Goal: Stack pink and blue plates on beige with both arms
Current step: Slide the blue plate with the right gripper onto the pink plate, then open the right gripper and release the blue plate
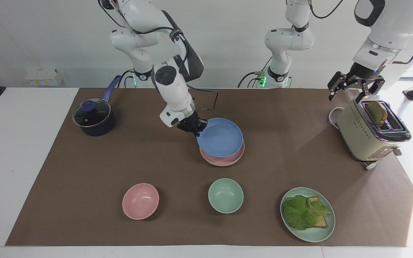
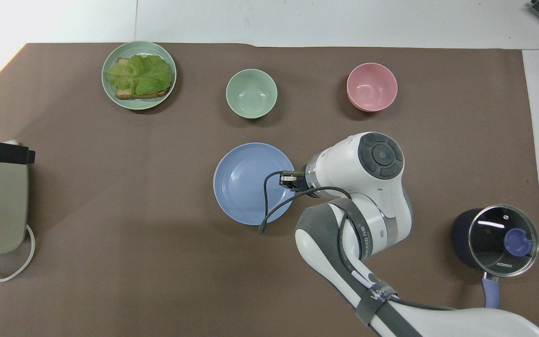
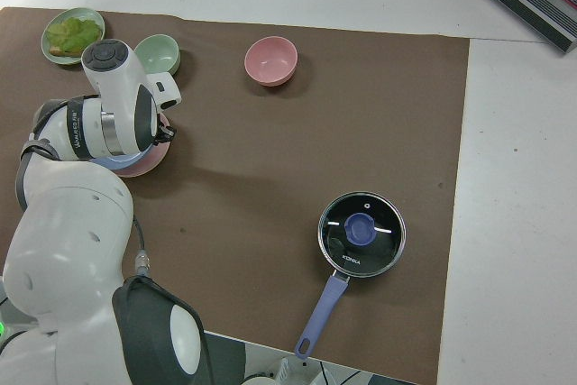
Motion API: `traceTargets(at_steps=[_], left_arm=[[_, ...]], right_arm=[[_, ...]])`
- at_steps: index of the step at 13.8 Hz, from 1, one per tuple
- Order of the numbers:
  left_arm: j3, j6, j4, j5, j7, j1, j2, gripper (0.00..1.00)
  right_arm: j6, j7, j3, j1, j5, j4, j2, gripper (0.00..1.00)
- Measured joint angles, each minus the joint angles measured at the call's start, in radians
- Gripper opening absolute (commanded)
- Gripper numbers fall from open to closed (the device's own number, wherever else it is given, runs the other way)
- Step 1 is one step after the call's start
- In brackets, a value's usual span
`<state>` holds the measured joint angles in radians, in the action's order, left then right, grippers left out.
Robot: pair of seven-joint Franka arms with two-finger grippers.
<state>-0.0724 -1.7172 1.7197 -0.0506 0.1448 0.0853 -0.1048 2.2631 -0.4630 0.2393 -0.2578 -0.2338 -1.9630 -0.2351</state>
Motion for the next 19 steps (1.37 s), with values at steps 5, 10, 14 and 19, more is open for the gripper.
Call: traceTargets(at_steps=[5,10,14,19], left_arm=[[0.0,0.0,0.0,0.0,0.0,0.0,0.0,1.0],[0.0,0.0,0.0,0.0,0.0,0.0,0.0,1.0],[0.0,0.0,0.0,0.0,0.0,0.0,0.0,1.0],[0.0,0.0,0.0,0.0,0.0,0.0,0.0,1.0]], right_arm=[[0.04,-0.003,-0.002,-0.022,0.0,-0.019,-0.028,0.0],[0.042,-0.003,-0.006,-0.022,0.019,-0.02,-0.028,0.0],[0.086,-0.003,-0.006,-0.022,0.02,-0.025,-0.028,0.0],[0.115,-0.003,-0.006,-0.022,0.023,-0.03,-0.029,0.17]])
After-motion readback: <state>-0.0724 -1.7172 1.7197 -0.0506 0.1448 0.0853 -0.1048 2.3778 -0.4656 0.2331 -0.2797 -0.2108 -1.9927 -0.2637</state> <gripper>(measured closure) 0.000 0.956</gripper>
